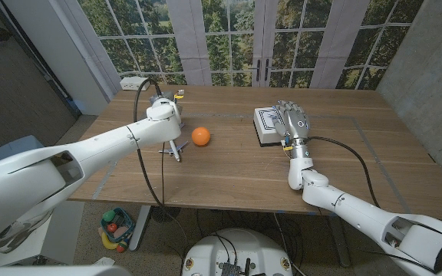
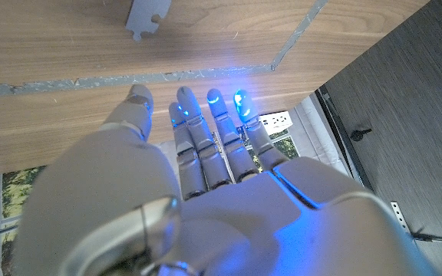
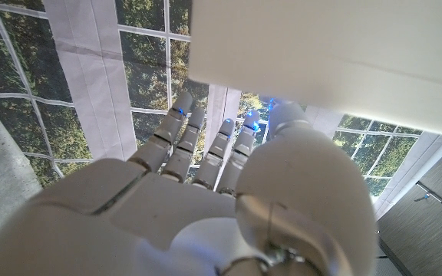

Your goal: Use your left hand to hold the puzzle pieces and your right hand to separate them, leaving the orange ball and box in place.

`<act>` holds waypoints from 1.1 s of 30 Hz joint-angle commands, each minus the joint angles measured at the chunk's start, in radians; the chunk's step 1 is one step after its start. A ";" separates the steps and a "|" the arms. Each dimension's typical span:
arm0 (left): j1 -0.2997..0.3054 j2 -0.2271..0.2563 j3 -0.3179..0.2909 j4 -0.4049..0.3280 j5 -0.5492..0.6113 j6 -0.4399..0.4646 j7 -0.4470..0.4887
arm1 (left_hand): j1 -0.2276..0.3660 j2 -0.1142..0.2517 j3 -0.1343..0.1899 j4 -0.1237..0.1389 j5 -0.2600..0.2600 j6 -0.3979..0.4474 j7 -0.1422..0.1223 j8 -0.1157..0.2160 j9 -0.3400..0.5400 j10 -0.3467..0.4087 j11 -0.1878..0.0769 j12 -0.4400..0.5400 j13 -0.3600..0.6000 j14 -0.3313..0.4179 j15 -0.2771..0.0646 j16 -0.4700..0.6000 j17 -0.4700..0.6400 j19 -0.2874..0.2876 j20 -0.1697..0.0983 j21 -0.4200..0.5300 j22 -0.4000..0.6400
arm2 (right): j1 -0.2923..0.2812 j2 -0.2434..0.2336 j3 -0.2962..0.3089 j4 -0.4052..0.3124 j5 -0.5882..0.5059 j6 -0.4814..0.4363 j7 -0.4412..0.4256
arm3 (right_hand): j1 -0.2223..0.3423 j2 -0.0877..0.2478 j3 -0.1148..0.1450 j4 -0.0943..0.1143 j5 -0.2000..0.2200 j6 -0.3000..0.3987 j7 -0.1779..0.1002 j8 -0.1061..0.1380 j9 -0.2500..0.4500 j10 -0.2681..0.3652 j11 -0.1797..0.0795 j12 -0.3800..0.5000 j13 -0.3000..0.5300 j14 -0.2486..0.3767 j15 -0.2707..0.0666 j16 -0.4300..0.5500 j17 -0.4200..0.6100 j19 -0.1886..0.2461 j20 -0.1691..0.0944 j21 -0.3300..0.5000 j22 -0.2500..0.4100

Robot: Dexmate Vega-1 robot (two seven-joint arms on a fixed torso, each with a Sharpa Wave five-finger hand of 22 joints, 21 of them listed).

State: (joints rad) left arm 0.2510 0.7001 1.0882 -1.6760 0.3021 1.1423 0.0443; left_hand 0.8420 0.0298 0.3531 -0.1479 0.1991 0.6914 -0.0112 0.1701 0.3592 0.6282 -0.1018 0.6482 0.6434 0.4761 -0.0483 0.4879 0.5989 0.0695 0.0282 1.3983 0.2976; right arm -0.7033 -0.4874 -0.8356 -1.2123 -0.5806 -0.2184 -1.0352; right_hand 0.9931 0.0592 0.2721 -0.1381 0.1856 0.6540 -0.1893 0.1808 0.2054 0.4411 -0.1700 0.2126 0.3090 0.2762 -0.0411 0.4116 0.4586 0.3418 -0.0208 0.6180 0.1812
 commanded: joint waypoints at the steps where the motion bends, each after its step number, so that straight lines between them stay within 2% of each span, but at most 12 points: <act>1: 0.052 0.013 -0.063 -0.059 0.002 -0.013 0.031 | -0.055 -0.013 0.005 0.000 -0.006 -0.093 -0.011 0.010 -0.040 -0.123 0.027 -0.116 -0.057 -0.078 -0.042 -0.072 -0.062 -0.062 0.038 -0.028 -0.048 | -0.022 -0.042 0.019 -0.075 0.028 0.017 0.065 | -0.050 -0.015 -0.019 0.009 -0.001 -0.094 0.018 -0.008 0.001 -0.043 0.021 -0.009 0.003 -0.022 -0.148 -0.009 0.006 -0.016 0.015 -0.009 0.003; 8: 0.170 0.016 -0.188 -0.115 -0.018 -0.100 0.166 | -0.104 -0.026 0.032 -0.009 -0.004 -0.200 -0.031 0.012 -0.100 -0.272 0.052 -0.264 -0.146 -0.191 -0.015 -0.172 -0.160 -0.164 0.078 -0.129 -0.119 | -0.039 -0.063 0.039 -0.112 0.052 0.061 0.099 | -0.190 0.019 -0.050 0.068 0.006 -0.193 0.074 0.004 -0.001 -0.078 0.056 -0.005 0.002 -0.050 -0.113 -0.017 0.022 -0.051 0.039 -0.028 0.004; 13: 0.253 0.009 -0.271 -0.145 -0.026 -0.167 0.268 | -0.120 -0.031 0.040 -0.010 -0.004 -0.268 -0.055 0.005 -0.123 -0.329 0.052 -0.319 -0.185 -0.226 -0.004 -0.207 -0.201 -0.185 0.090 -0.165 -0.125 | -0.050 -0.066 0.054 -0.114 0.059 0.110 0.082 | -0.219 0.046 -0.047 0.083 0.017 -0.203 0.086 0.007 -0.002 -0.082 0.064 -0.002 0.002 -0.053 -0.110 -0.018 0.026 -0.056 0.039 -0.032 0.005; 16: 0.274 0.006 -0.291 -0.155 -0.022 -0.180 0.293 | -0.134 -0.031 0.043 -0.008 -0.004 -0.321 -0.064 0.002 -0.137 -0.354 0.052 -0.347 -0.209 -0.253 0.009 -0.229 -0.224 -0.219 0.104 -0.195 -0.126 | -0.058 -0.067 0.068 -0.115 0.082 0.154 0.084 | -0.215 0.082 -0.025 0.081 0.034 -0.196 0.084 0.013 -0.003 -0.076 0.064 0.002 0.001 -0.049 -0.118 -0.021 0.025 -0.057 0.030 -0.033 0.005; 20: 0.334 0.008 -0.363 -0.176 -0.062 -0.261 0.331 | -0.164 -0.021 0.043 0.003 -0.006 -0.392 -0.080 -0.001 -0.152 -0.396 0.059 -0.385 -0.240 -0.276 0.018 -0.247 -0.249 -0.240 0.116 -0.227 -0.127 | -0.071 -0.079 0.091 -0.133 0.121 0.215 0.118 | -0.252 0.098 -0.027 0.101 0.042 -0.192 0.091 0.016 -0.004 -0.071 0.073 0.006 0.000 -0.044 -0.109 -0.019 0.028 -0.054 0.028 -0.032 0.005; 23: 0.426 0.011 -0.478 -0.187 -0.158 -0.425 0.372 | -0.216 -0.005 0.040 0.018 -0.012 -0.447 -0.093 0.004 -0.166 -0.463 0.073 -0.431 -0.277 -0.310 0.019 -0.270 -0.275 -0.230 0.106 -0.255 -0.128 | -0.091 -0.095 0.127 -0.166 0.199 0.278 0.183 | -0.313 0.092 -0.045 0.126 0.043 -0.216 0.102 0.009 -0.005 -0.086 0.088 0.002 -0.002 -0.044 -0.101 -0.021 0.031 -0.056 0.045 -0.034 0.006; 25: 0.445 0.016 -0.503 -0.188 -0.184 -0.471 0.368 | -0.232 -0.001 0.040 0.012 -0.014 -0.496 -0.107 -0.001 -0.172 -0.511 0.079 -0.454 -0.303 -0.362 0.018 -0.293 -0.300 -0.235 0.094 -0.279 -0.128 | -0.098 -0.098 0.140 -0.175 0.220 0.295 0.208 | -0.342 0.087 -0.054 0.136 0.043 -0.231 0.108 0.006 -0.005 -0.094 0.099 0.000 -0.003 -0.049 -0.086 -0.024 0.032 -0.058 0.057 -0.036 0.006; 28: 0.511 0.025 -0.580 -0.162 -0.268 -0.666 0.376 | -0.248 0.007 0.036 0.008 -0.016 -0.541 -0.115 0.000 -0.176 -0.558 0.069 -0.466 -0.330 -0.406 0.015 -0.303 -0.327 -0.249 0.070 -0.307 -0.129 | -0.117 -0.109 0.181 -0.201 0.318 0.354 0.295 | -0.379 0.084 -0.065 0.150 0.041 -0.240 0.111 0.007 -0.006 -0.108 0.113 -0.003 -0.005 -0.058 -0.070 -0.029 0.034 -0.061 0.064 -0.038 0.006; 29: 0.512 0.025 -0.582 -0.161 -0.268 -0.673 0.375 | -0.262 0.013 0.033 0.014 -0.018 -0.546 -0.117 0.003 -0.176 -0.569 0.068 -0.467 -0.339 -0.420 0.016 -0.304 -0.333 -0.254 0.057 -0.316 -0.129 | -0.118 -0.107 0.184 -0.201 0.317 0.355 0.299 | -0.398 0.085 -0.069 0.157 0.039 -0.243 0.111 0.007 -0.007 -0.116 0.121 -0.006 -0.007 -0.063 -0.063 -0.032 0.034 -0.066 0.063 -0.041 0.006; 30: 0.540 0.028 -0.618 -0.134 -0.322 -0.789 0.359 | -0.274 0.020 0.030 0.017 -0.019 -0.550 -0.120 0.005 -0.177 -0.593 0.062 -0.472 -0.349 -0.436 0.019 -0.306 -0.341 -0.260 0.054 -0.327 -0.129 | -0.124 -0.099 0.198 -0.199 0.342 0.363 0.308 | -0.413 0.089 -0.072 0.164 0.038 -0.248 0.107 0.007 -0.007 -0.120 0.122 -0.006 -0.009 -0.065 -0.061 -0.034 0.035 -0.071 0.047 -0.044 0.006; 31: 0.552 0.029 -0.629 -0.121 -0.333 -0.843 0.362 | -0.285 0.034 0.029 0.013 -0.021 -0.571 -0.126 0.005 -0.180 -0.637 0.060 -0.473 -0.374 -0.480 0.032 -0.311 -0.364 -0.270 0.059 -0.350 -0.129 | -0.125 -0.095 0.204 -0.196 0.348 0.368 0.312 | -0.425 0.092 -0.073 0.169 0.037 -0.249 0.105 0.007 -0.008 -0.121 0.123 -0.006 -0.011 -0.071 -0.058 -0.037 0.034 -0.070 0.035 -0.044 0.005; 33: 0.560 0.028 -0.632 -0.113 -0.323 -0.877 0.376 | -0.290 0.040 0.029 0.008 -0.022 -0.579 -0.134 0.006 -0.181 -0.659 0.044 -0.472 -0.391 -0.513 0.031 -0.315 -0.381 -0.295 0.056 -0.374 -0.130 | -0.129 -0.093 0.212 -0.196 0.351 0.370 0.321 | -0.438 0.094 -0.075 0.174 0.035 -0.251 0.102 0.008 -0.009 -0.131 0.122 -0.009 -0.014 -0.077 -0.056 -0.042 0.033 -0.071 0.021 -0.046 0.005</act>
State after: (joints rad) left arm 0.6633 0.7168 0.6256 -1.8328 0.1406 0.7606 0.3712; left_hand 0.5637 0.0628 0.3889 -0.1370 0.1807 0.1258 -0.1350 0.1732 0.1775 0.0029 -0.0436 0.1772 0.2723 0.0034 -0.0189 0.1771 0.2364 -0.1747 0.0907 1.0486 0.1673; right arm -0.7933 -0.5770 -0.7050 -1.3745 -0.3606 0.0519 -0.8259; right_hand 0.5775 0.1538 0.1987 0.0268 0.2221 0.4083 -0.0860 0.1878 0.1951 0.3193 -0.0532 0.2069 0.2968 0.2087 -0.0411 0.3760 0.4895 0.2684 0.0223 0.5786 0.1840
